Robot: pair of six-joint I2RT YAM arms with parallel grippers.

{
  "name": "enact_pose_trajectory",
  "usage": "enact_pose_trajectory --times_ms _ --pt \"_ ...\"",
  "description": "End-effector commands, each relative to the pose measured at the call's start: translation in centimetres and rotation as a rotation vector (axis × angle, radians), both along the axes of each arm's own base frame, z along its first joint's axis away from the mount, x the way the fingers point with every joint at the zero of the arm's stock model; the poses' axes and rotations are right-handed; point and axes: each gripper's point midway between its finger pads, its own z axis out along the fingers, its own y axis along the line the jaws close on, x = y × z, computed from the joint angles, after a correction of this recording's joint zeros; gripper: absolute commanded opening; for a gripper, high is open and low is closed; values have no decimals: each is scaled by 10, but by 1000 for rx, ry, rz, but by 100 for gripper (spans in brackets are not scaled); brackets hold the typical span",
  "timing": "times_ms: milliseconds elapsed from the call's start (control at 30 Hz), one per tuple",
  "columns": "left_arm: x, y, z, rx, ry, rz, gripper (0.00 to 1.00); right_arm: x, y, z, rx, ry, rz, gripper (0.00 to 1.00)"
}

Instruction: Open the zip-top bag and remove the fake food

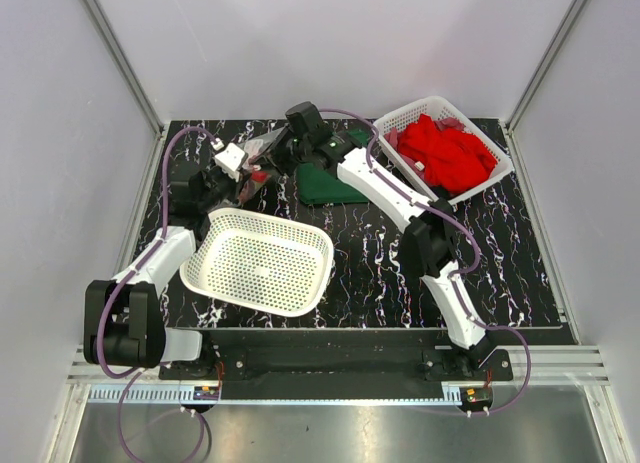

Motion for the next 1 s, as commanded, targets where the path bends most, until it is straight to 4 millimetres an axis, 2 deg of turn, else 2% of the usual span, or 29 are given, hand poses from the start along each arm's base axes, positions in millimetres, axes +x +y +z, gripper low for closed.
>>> enact_pose_trajectory --times_ms 0,200,267,300,400,600,833,900,967 --pt "0 -3 18 12 -73 -24 0 3 -13 43 25 -84 -28 28" --pt "0 -4 17 11 -68 -31 0 2 -11 48 38 -86 -18 16" --pt "0 -4 17 11 -68 -31 0 2 -10 50 47 -85 -14 17" --pt "0 -4 17 11 -70 -31 0 1 -10 51 48 -86 -14 24" --pt "0 -5 18 10 -71 -33 0 0 -12 53 50 -84 -14 28" --pt "1 -5 17 8 -66 -37 0 -7 -11 53 51 -75 -8 28" --pt "0 -6 15 8 -61 -42 0 -11 -9 55 69 -62 -2 19" --pt "1 -6 15 8 -58 -40 0 -13 -9 57 73 -68 1 19" --pt "1 -6 15 9 -61 -42 0 -13 -9 58 75 -64 0 24"
